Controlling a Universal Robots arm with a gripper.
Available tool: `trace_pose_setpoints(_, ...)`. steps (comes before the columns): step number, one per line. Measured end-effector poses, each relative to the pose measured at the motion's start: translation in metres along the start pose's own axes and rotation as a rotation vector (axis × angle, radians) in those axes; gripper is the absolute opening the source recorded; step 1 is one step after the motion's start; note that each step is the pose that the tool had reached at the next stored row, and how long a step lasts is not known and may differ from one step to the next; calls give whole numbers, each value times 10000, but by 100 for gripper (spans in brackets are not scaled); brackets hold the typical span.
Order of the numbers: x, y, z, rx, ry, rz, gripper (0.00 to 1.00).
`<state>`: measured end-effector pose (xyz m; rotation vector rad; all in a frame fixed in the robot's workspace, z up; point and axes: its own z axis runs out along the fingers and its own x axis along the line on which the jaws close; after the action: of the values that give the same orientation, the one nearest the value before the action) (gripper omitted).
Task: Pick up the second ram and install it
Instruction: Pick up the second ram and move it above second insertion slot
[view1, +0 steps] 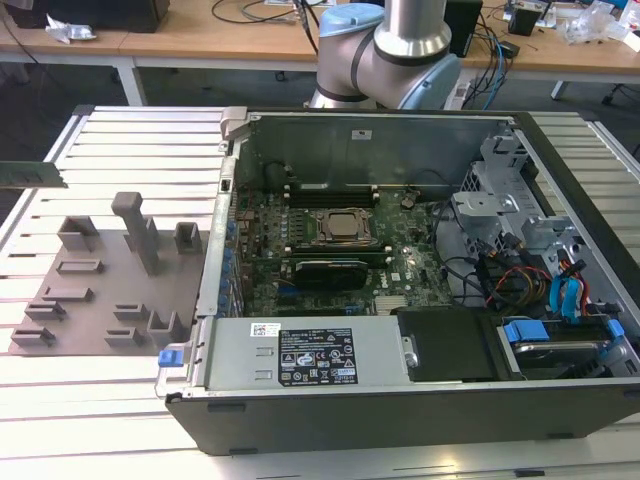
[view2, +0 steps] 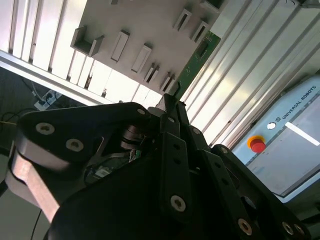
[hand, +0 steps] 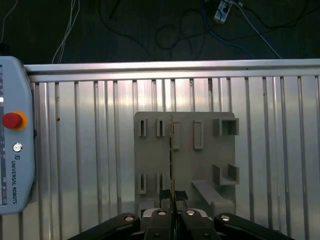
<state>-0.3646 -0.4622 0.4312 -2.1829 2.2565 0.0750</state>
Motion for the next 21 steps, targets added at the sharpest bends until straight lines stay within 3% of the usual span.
trace_pose_setpoints(2,0,0,-2,0,0,0,13)
trace_pose_setpoints(4,-3,-92,-6,-2,1,1,13)
trace_pose_setpoints(5,-6,-175,-8,-8,1,1,13)
trace_pose_setpoints(7,-15,-427,-11,-38,1,2,13)
trace_pose_setpoints(10,-24,-711,-16,-61,2,2,13)
trace_pose_setpoints(12,-28,-827,-19,-67,2,3,13)
trace_pose_setpoints(14,-33,-1003,-23,-76,2,1,13)
trace_pose_setpoints(16,-37,-1082,-25,-80,2,4,13)
trace_pose_setpoints(21,-49,-1459,-36,-95,4,4,13)
